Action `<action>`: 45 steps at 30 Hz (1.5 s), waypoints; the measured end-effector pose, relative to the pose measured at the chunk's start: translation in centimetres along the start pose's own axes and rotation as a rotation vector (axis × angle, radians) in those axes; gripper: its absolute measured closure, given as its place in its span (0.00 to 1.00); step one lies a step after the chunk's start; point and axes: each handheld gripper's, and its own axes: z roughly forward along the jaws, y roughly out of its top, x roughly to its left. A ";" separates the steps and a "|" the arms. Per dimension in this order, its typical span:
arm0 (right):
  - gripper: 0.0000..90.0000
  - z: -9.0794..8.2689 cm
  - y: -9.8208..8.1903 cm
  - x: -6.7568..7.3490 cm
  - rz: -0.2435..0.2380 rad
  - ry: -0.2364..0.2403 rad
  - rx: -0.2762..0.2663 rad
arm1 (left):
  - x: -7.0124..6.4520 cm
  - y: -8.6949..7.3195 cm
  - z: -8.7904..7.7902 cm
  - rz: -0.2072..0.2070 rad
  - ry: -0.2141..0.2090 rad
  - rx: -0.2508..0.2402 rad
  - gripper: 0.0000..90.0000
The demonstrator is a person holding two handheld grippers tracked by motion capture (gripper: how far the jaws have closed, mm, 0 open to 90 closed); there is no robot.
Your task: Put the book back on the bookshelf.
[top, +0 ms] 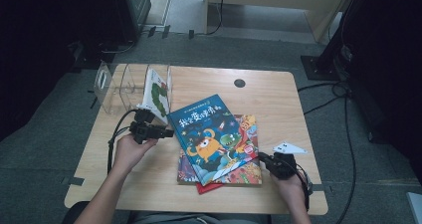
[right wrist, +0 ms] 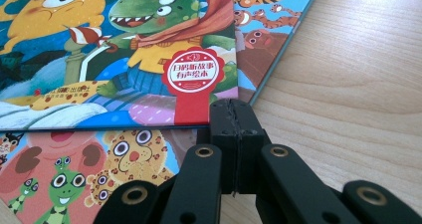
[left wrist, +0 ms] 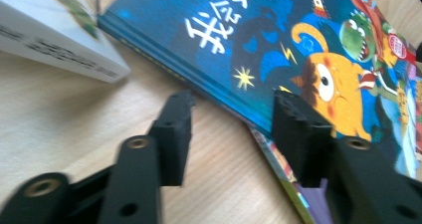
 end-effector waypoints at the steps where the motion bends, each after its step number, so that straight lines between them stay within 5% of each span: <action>1: 1.00 0.0 0.0 0.0 0.002 0.000 0.001 | -0.1 -0.1 0.0 0.003 -0.007 -0.005 0.65; 6: 1.00 0.0 0.0 -0.1 0.001 -0.001 0.000 | -1.0 -0.5 0.4 0.075 0.004 -0.010 0.82; 17: 0.99 0.0 0.0 0.0 0.003 -0.002 -0.001 | -2.0 -1.4 2.6 0.123 -0.053 0.038 0.99; 24: 0.99 0.0 0.0 0.0 0.007 -0.001 0.000 | -2.6 -1.6 3.8 0.154 -0.048 0.081 1.00; 34: 0.98 0.0 0.2 0.1 0.021 0.004 -0.008 | -3.0 -1.7 4.0 0.165 -0.047 0.077 1.00; 45: 0.98 0.0 0.2 -0.1 0.022 -0.004 -0.012 | -4.4 -1.9 5.5 0.179 -0.101 0.081 1.00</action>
